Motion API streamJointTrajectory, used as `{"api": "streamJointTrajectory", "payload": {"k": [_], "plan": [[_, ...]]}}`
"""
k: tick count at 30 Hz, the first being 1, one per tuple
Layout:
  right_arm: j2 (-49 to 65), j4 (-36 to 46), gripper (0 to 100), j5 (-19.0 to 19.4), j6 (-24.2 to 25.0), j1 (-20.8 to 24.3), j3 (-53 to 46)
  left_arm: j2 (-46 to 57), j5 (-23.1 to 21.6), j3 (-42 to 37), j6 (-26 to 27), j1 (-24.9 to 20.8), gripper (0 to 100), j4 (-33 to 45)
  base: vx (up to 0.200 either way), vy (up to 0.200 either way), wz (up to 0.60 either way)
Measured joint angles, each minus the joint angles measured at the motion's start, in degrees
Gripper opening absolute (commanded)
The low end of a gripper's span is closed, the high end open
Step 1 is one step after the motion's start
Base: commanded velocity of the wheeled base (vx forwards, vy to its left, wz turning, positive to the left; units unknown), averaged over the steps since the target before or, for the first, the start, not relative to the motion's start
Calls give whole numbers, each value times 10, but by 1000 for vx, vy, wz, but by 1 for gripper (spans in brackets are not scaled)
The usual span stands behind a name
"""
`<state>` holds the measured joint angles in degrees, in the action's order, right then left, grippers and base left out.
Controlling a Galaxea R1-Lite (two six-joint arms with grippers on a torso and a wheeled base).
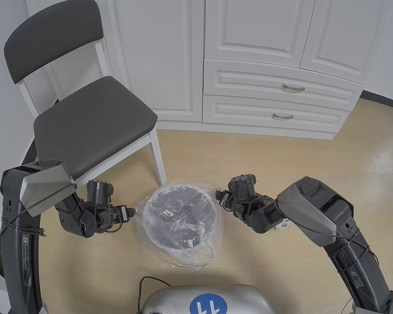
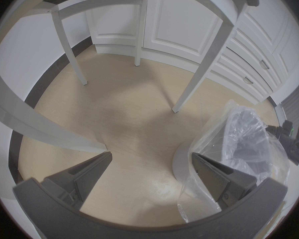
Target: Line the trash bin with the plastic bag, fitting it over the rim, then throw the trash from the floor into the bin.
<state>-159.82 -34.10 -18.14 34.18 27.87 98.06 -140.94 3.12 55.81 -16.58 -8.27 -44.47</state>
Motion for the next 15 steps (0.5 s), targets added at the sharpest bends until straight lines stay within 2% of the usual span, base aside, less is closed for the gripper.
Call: {"api": "streamJointTrajectory", "payload": {"k": [9, 15], "plan": [[56, -29, 100, -1, -21, 9, -78, 27, -18, -38, 19, 5, 100, -2, 0, 0, 0], [94, -64, 100, 1, -66, 14, -133, 41, -19, -54, 27, 3, 100, -6, 0, 0, 0]]}}
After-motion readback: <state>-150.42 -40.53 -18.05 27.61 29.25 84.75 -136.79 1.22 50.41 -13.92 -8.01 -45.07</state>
